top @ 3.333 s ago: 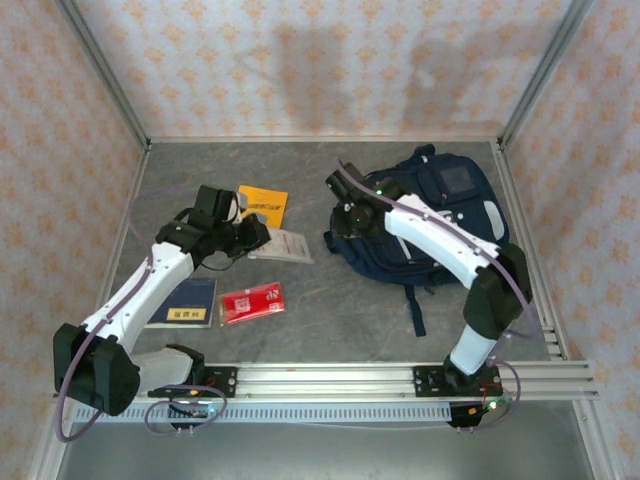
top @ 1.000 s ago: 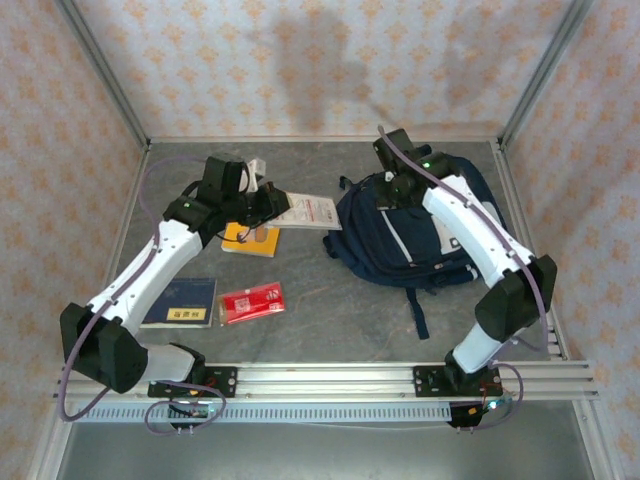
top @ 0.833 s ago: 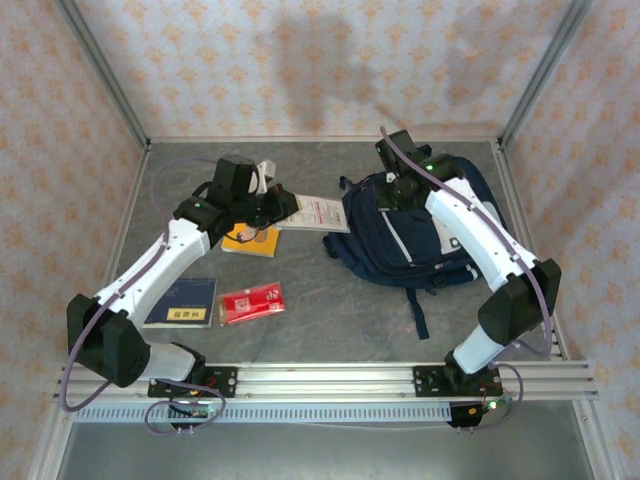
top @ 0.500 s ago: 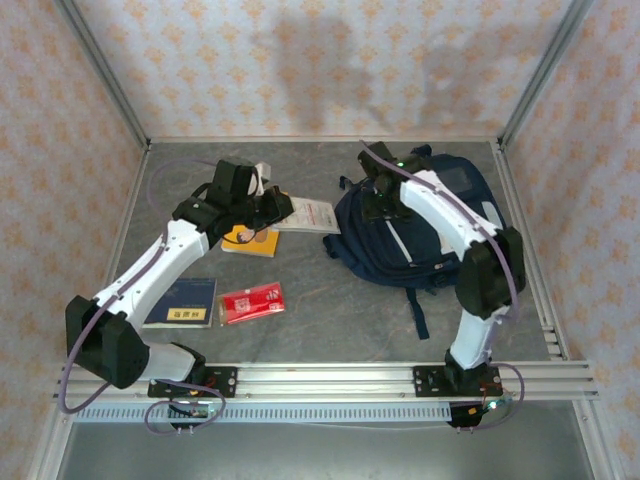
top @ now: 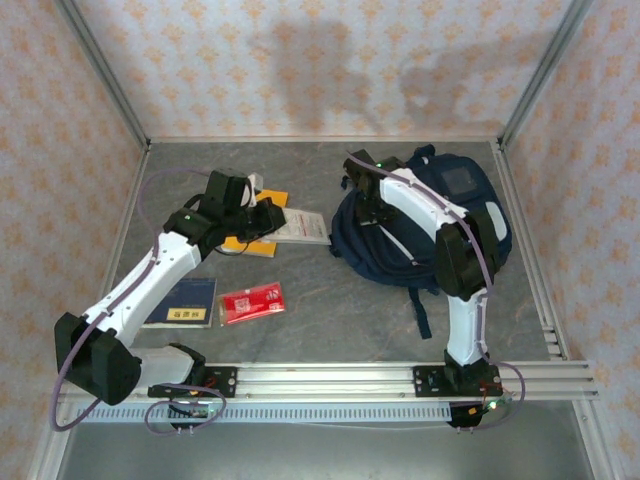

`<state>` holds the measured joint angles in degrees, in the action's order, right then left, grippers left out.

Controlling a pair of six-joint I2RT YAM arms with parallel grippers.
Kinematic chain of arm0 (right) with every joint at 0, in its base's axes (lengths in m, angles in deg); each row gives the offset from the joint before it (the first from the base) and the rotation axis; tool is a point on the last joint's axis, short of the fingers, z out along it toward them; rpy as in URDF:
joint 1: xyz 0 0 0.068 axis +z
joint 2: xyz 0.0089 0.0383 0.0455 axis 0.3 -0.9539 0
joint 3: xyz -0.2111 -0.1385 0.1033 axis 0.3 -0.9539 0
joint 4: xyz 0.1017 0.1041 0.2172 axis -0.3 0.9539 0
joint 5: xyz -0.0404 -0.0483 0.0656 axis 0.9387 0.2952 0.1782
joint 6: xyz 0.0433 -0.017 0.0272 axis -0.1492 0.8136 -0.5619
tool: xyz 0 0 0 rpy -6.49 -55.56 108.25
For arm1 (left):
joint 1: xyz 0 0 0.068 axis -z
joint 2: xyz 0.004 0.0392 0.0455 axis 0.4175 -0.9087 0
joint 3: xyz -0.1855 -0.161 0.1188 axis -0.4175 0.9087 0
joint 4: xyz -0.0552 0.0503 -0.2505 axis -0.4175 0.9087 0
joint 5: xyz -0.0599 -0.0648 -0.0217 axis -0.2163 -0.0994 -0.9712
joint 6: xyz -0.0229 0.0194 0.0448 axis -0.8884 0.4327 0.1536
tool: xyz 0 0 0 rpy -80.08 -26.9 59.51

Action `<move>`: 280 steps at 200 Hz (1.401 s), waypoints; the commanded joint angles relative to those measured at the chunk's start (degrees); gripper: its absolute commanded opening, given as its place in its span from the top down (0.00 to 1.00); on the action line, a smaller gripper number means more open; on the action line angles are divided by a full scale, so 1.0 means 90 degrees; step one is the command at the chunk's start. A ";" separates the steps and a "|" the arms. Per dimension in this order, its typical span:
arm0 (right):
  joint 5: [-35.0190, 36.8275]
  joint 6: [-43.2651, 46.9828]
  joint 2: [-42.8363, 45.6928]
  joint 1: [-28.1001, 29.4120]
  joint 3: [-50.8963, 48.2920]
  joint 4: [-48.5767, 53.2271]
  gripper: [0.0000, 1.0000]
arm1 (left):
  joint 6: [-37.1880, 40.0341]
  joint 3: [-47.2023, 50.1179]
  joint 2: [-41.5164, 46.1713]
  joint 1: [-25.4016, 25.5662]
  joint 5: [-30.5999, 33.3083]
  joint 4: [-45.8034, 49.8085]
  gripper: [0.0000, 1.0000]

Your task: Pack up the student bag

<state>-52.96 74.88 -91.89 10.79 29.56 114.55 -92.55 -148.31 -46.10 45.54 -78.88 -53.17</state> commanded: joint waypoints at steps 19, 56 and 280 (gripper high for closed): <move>0.0129 0.0278 0.0772 -0.0091 0.0060 0.0105 1.00 | 0.0212 -0.0067 -0.0020 -0.0062 0.0091 -0.0094 1.00; -0.0403 0.0354 0.1402 -0.0112 -0.0051 0.0038 1.00 | 0.0231 -0.0264 -0.0393 -0.0062 -0.0069 -0.0294 1.00; -0.2560 -0.0884 0.2680 -0.0121 -0.0137 0.0037 0.53 | -0.2286 0.0502 -0.1312 0.0799 -0.1579 -0.4965 1.00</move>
<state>-69.13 71.45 -68.68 9.28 27.28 114.15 -111.17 -143.47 -58.71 51.62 -91.43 -89.39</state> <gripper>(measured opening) 0.474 0.080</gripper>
